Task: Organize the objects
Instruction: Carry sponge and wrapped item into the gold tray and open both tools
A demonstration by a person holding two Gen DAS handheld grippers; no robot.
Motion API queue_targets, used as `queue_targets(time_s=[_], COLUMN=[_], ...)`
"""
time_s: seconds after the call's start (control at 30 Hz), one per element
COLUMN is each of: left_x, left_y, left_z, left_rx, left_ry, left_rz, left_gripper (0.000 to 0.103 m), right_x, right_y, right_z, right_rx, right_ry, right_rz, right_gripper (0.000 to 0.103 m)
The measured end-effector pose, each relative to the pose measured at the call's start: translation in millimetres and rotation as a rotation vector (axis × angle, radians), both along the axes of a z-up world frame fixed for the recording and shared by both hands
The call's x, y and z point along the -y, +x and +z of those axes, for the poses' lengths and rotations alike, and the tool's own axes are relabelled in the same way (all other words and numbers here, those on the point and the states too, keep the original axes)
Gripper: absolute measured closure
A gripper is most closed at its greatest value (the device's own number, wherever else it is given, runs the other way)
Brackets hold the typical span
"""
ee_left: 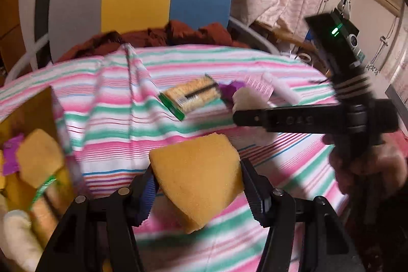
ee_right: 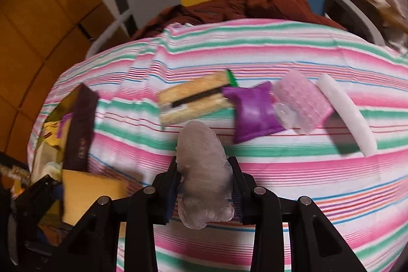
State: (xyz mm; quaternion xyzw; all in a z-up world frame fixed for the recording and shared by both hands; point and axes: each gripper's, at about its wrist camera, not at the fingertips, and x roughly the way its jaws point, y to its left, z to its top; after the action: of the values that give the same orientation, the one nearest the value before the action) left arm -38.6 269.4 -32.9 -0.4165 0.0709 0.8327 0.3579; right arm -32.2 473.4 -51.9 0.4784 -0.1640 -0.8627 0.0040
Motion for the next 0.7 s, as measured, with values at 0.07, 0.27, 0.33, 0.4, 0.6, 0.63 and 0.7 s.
queue_targets(time_s=[0.07, 0.27, 0.33, 0.4, 0.6, 0.63, 0.7], left_x=[21, 93, 118, 144, 212, 222, 233], left_y=[5, 13, 14, 15, 23, 24, 26], left_z=[14, 42, 46, 49, 53, 51, 45], left_rx=[-0.012, -0.073, -0.081, -0.089, -0.120, -0.115, -0.102], left_ry=[0.023, 0.051, 0.050, 0.048, 0.034, 0.030, 0.027], left_rz=[0.023, 0.121, 0.176, 0.233, 0.394, 0.415, 0.447], left_gripper=[0.041, 0.041, 0.041, 0.041, 0.040, 0.039, 0.038], right_x=[9, 35, 46, 59, 112, 125, 147], right_y=[0, 3, 4, 3, 1, 0, 0], right_z=[4, 13, 17, 23, 53, 58, 65], right_rx=[-0.019, -0.046, -0.053, -0.057, -0.122, -0.133, -0.144], right_ry=[-0.008, -0.029, -0.038, -0.041, -0.054, -0.064, -0.071], right_rz=[0.024, 0.093, 0.113, 0.138, 0.219, 0.239, 0.267], right_gripper=[0.067, 0.066, 0.066, 0.067, 0.066, 0.066, 0.065])
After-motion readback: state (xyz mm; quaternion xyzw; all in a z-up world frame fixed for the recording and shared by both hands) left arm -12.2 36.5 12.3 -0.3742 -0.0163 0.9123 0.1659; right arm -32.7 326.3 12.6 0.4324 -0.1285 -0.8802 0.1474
